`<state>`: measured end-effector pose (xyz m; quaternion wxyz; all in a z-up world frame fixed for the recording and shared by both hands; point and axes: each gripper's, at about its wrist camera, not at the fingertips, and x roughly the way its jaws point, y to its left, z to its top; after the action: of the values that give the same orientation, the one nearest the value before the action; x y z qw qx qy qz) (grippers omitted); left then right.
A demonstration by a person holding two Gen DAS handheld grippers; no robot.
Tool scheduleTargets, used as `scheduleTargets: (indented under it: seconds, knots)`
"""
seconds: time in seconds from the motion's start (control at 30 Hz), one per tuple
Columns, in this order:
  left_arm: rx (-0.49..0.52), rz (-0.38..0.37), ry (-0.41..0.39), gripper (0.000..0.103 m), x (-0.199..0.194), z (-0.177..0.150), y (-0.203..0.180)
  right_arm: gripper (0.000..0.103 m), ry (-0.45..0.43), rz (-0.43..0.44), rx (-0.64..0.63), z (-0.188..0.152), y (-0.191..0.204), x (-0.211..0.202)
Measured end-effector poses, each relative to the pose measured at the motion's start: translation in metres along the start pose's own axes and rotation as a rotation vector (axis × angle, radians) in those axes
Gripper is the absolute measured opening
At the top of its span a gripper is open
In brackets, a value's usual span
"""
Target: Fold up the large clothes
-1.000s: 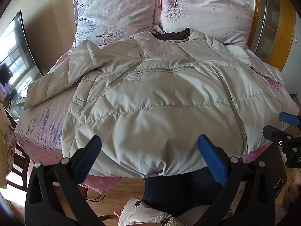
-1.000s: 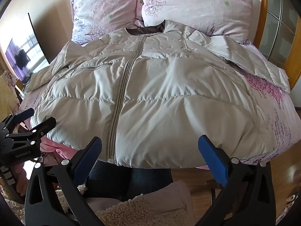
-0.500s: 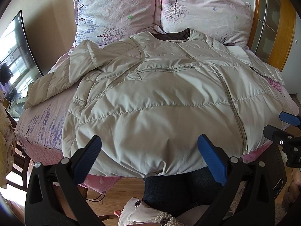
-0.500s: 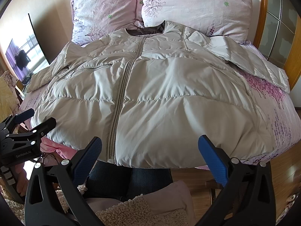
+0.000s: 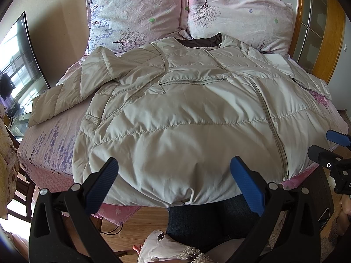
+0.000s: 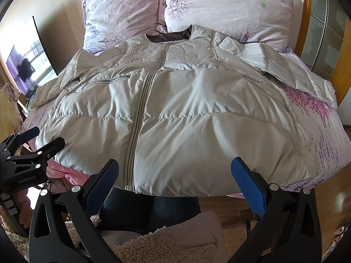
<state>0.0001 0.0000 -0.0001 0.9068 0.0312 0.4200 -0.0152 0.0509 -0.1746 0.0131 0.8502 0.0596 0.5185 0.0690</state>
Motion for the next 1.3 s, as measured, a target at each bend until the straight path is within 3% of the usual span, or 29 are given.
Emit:
scheduleTargets:
  seconds: [1.3]
  knots:
    - [-0.001, -0.001, 0.005, 0.101, 0.0, -0.0001, 0.0003, 0.102, -0.002, 0.006, 0.004, -0.0001, 0.0003, 0.0004]
